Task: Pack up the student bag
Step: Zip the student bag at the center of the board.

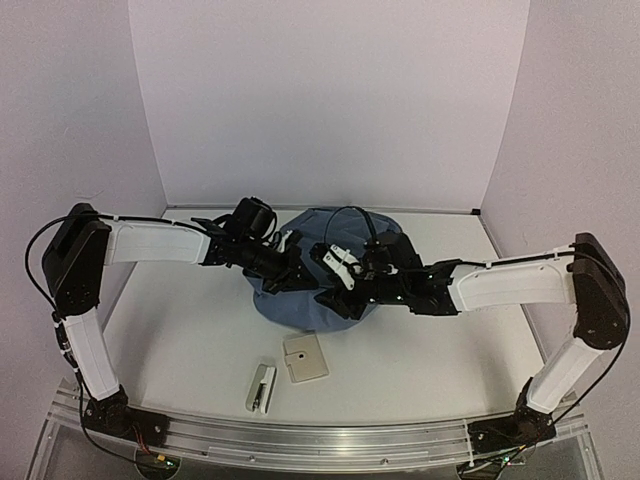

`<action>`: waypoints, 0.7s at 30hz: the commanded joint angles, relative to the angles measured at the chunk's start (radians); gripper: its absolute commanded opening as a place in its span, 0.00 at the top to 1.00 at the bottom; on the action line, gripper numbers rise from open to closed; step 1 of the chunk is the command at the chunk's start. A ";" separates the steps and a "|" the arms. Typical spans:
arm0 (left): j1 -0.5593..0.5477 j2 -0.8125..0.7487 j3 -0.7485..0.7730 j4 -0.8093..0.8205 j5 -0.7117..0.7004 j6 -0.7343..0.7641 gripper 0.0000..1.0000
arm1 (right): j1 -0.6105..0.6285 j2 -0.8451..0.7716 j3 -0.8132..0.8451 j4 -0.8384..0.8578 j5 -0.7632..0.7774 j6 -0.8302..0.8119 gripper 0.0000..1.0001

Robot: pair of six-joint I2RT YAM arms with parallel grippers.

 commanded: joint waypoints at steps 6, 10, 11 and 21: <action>-0.009 -0.068 0.053 -0.014 0.007 0.027 1.00 | 0.048 0.053 0.040 0.000 0.169 -0.094 0.58; -0.010 -0.077 0.048 -0.021 0.000 0.028 1.00 | 0.057 0.061 0.033 -0.002 0.204 -0.098 0.63; -0.009 -0.080 0.047 -0.024 -0.003 0.030 1.00 | 0.058 0.063 0.033 -0.002 0.211 -0.097 0.67; -0.009 -0.108 0.021 -0.041 -0.039 0.037 1.00 | 0.063 0.071 0.022 0.000 0.286 -0.077 1.00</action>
